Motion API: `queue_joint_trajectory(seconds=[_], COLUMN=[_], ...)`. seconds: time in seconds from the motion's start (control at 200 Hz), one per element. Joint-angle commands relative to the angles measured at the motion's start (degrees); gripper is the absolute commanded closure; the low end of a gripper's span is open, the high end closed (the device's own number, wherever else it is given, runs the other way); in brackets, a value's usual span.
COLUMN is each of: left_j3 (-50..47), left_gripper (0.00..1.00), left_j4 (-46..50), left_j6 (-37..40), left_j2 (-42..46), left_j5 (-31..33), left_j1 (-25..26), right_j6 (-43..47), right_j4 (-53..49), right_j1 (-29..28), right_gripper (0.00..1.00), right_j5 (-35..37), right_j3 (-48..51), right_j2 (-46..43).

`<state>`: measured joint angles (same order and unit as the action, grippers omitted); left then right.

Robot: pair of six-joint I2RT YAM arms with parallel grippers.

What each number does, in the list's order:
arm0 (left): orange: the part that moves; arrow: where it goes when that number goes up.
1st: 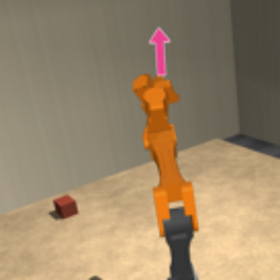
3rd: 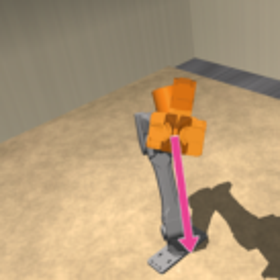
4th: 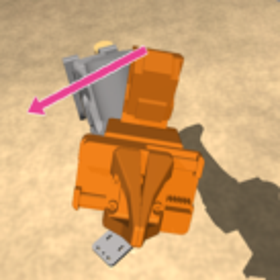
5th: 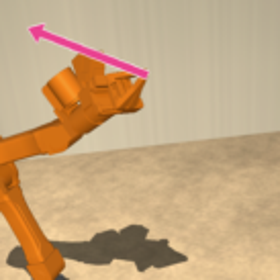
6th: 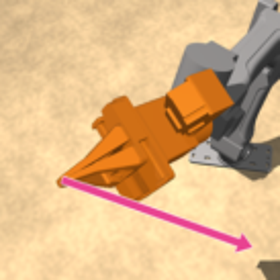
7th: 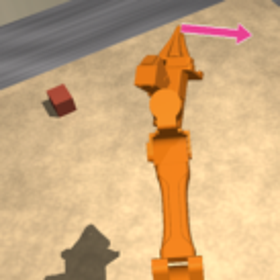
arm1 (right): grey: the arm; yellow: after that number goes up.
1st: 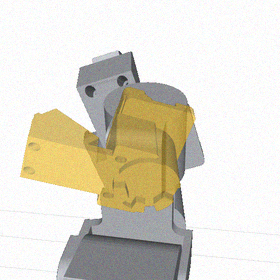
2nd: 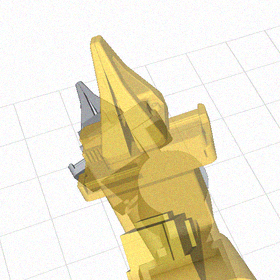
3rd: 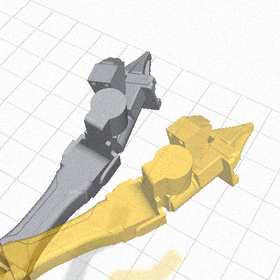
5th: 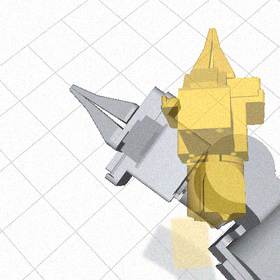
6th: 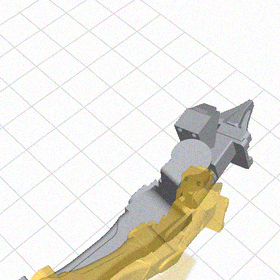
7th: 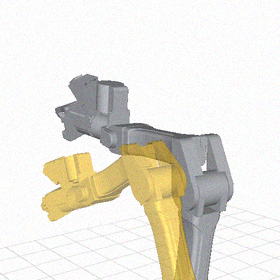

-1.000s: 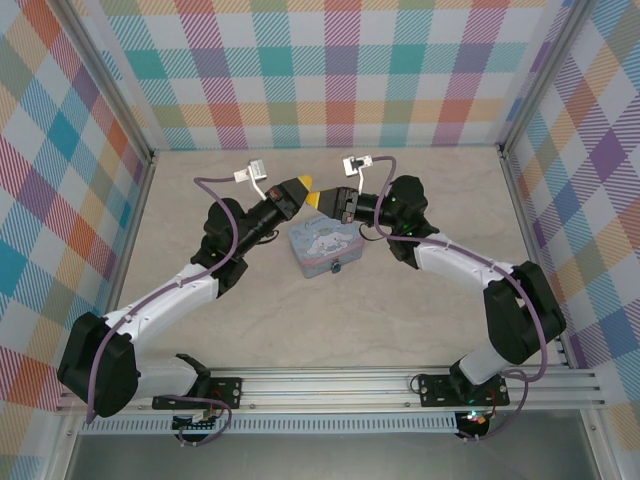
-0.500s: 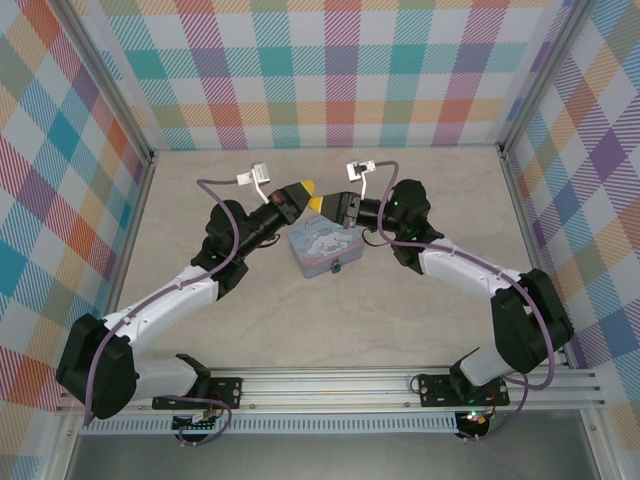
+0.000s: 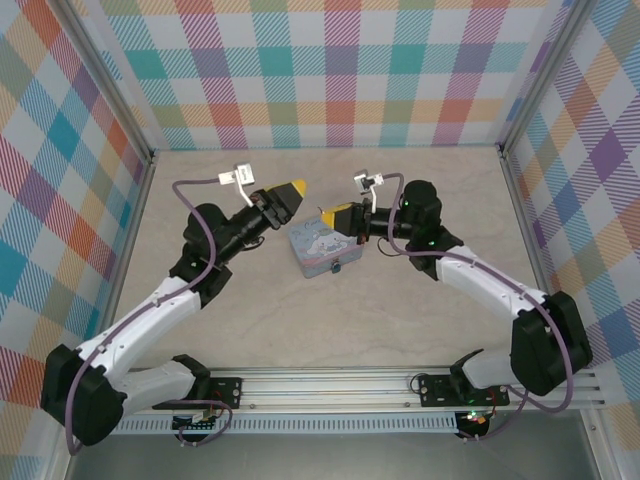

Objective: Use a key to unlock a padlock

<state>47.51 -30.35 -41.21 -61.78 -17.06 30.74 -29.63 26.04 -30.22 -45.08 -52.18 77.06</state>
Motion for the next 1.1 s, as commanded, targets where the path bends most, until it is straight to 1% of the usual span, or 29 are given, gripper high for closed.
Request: queue_joint_trajectory(seconds=[0.0, 0.095, 0.205, 0.255, 0.325, 0.575, 0.63, 0.81, 0.98, 1.095], left_j3=[0.38, 0.87, 1.86, 2.13, 2.02, 0.88, 0.25, -1.93, -2.4, -1.78], left_gripper=[0.24, 0.19, 0.17, 0.17, 0.17, 0.17, 0.17, 0.06, 0.03, 0.03], left_j4=[1.5, 2.48, 2.94, 3.34, 4.17, 6.83, 7.79, 12.07, 15.52, 16.2], left_j6=[7.06, 9.53, 10.58, 10.97, 12.0, 13.44, 13.63, 14.71, 13.24, 11.42], left_j2=[2.75, 2.77, 1.24, 0.64, 0.29, -0.22, -0.26, -0.17, -2.77, -6.84], left_j5=[-7.61, -12.98, -18.66, -19.96, -20.21, -18.23, -16.69, -8.53, -4.12, -4.62], left_j1=[-0.78, -0.79, -0.77, -0.77, -0.77, -0.77, -0.77, -1.08, -2.41, -2.87], right_j6=[11.72, 14.1, 14.78, 14.61, 14.66, 16.57, 17.12, 18.5, 17.17, 15.08], right_j4=[-7.47, -9.33, -10.47, -10.15, -10.1, -12.86, -13.87, -17.44, -18.52, -19.45], right_j1=[0.51, 0.5, 0.51, 0.56, 0.51, 0.49, 0.59, 1.54, 4.82, 7.87], right_gripper=[0.98, 0.98, 0.98, 0.97, 0.97, 0.97, 0.97, 0.97, 0.96, 0.96], right_j5=[-5.31, -7.21, -8.79, -9.01, -8.65, -6.91, -6.16, -3.18, -0.27, 3.83], right_j3=[-2.19, -3.63, -5.0, -5.16, -4.99, -4.25, -4.18, -3.13, -0.33, 1.76], right_j2=[-1.8, -2.0, -1.56, -1.47, -1.64, -2.34, -2.49, -4.26, -7.49, -9.64])
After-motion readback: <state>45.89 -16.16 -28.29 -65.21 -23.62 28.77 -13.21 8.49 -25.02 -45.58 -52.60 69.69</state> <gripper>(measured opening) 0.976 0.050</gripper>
